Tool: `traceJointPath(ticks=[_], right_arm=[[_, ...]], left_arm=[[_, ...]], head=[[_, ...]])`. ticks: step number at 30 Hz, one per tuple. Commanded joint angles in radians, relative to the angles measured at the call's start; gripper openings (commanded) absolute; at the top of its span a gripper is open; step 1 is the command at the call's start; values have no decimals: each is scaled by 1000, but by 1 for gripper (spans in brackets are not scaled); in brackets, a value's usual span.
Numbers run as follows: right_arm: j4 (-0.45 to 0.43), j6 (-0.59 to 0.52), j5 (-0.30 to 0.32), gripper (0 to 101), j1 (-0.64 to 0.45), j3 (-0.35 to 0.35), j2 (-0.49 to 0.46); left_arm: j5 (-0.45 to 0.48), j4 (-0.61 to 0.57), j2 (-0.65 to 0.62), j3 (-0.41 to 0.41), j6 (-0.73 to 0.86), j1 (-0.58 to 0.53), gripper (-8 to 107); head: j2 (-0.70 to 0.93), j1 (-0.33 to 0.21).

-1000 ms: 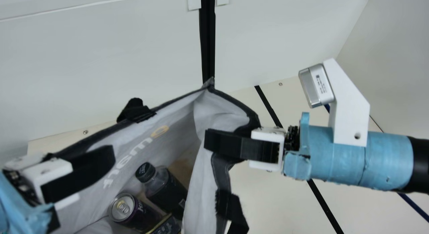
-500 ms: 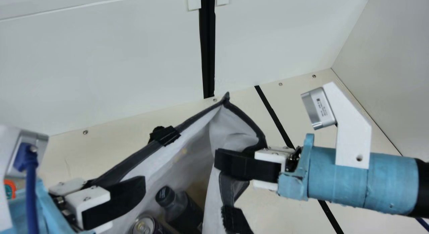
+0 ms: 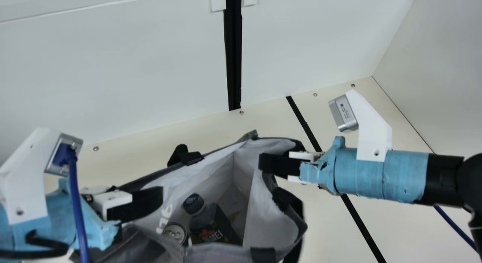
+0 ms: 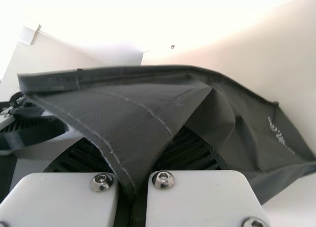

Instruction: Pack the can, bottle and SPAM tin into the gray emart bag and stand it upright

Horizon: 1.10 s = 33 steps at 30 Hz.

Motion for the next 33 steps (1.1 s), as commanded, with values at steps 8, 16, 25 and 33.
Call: traceJointPath(ticks=[8, 16, 25, 33], right_arm=[[84, -162, 6, 0, -26, -3, 91], [151, -233, 6, 0, -7, -43, 163], [173, -272, 6, 0, 13, -117, 242], [152, -284, 2, 0, 41, -162, 289]], left_arm=[[2, -19, 112, -94, 115, 53, -8], [-9, -33, 223, -218, 162, 60, -8], [-43, -55, 335, -340, 195, 56, -8], [-78, -77, 404, -405, 215, 51, -8]], head=[[-2, -23], [-2, -23], [-2, -23], [-2, -23]])
